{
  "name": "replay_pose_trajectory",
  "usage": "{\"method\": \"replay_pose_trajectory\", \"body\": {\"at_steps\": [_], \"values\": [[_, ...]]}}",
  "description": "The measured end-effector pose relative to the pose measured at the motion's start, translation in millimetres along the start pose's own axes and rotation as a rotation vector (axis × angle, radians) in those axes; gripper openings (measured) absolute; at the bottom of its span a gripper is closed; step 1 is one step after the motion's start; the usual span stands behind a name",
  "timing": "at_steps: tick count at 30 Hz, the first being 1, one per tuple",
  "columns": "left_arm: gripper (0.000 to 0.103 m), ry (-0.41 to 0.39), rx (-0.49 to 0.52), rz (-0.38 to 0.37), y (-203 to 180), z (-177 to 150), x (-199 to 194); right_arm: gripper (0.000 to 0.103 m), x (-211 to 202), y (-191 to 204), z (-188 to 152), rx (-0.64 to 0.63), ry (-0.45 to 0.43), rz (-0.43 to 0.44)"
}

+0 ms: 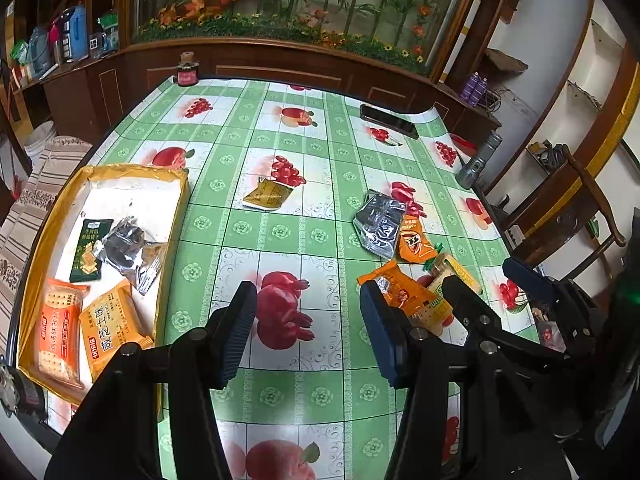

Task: Organize snacks
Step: 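Grasp a silver foil packet with the left gripper while the right gripper grasps an orange cracker pack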

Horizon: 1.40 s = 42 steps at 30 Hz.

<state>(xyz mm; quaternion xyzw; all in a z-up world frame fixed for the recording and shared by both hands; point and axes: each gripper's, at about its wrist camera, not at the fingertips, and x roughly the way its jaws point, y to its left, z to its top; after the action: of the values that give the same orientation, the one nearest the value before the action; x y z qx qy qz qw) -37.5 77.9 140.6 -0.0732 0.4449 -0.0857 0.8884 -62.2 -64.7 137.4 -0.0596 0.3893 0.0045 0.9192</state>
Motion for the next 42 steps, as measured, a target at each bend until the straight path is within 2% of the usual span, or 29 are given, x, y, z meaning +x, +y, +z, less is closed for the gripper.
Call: {"method": "replay_pose_trajectory", "body": {"at_steps": [3, 6, 7, 8, 9, 14, 19, 23, 24, 26, 27, 34, 38, 40, 42], "values": [[0.052, 0.009, -0.007, 0.005, 4, 1, 4, 0.073, 14, -9, 1, 0.026, 0.035, 0.046], [0.052, 0.017, -0.021, 0.013, 13, 0, 8, 0.071, 44, -45, 2, 0.195, 0.114, 0.146], [0.052, 0.021, -0.026, 0.015, 16, -1, 10, 0.068, 58, -63, 0, 0.287, 0.148, 0.201], [0.054, 0.027, -0.035, 0.018, 20, -2, 11, 0.059, 66, -72, -1, 0.335, 0.163, 0.221], [0.054, 0.034, -0.045, 0.021, 26, -3, 13, 0.056, 76, -81, -2, 0.376, 0.177, 0.231], [0.054, 0.059, -0.081, 0.033, 49, -9, 15, 0.058, 116, -93, 7, 0.47, 0.205, 0.285], [0.054, 0.069, -0.096, 0.048, 68, -15, 10, 0.058, 154, -83, 29, 0.503, 0.242, 0.314], [0.054, 0.076, -0.109, 0.065, 83, -20, 7, 0.057, 188, -66, 51, 0.45, 0.27, 0.272], [0.054, 0.079, -0.112, 0.068, 86, -21, 7, 0.054, 196, -61, 54, 0.432, 0.281, 0.262], [0.054, 0.083, -0.122, 0.071, 92, -23, 7, 0.031, 211, -48, 57, 0.385, 0.322, 0.257], [0.054, 0.085, -0.127, 0.072, 95, -23, 7, 0.03, 216, -42, 57, 0.375, 0.341, 0.279], [0.054, 0.102, -0.132, 0.04, 97, -17, 19, 0.029, 208, 3, 48, 0.287, 0.399, 0.434], [0.054, 0.127, -0.11, -0.004, 86, -11, 31, 0.032, 195, 18, 30, 0.271, 0.502, 0.599], [0.054, 0.136, -0.098, -0.023, 79, -9, 36, 0.032, 175, -2, 29, 0.333, 0.434, 0.635], [0.054, 0.149, -0.081, -0.043, 71, -8, 43, 0.043, 158, -29, 29, 0.385, 0.367, 0.607]]}}
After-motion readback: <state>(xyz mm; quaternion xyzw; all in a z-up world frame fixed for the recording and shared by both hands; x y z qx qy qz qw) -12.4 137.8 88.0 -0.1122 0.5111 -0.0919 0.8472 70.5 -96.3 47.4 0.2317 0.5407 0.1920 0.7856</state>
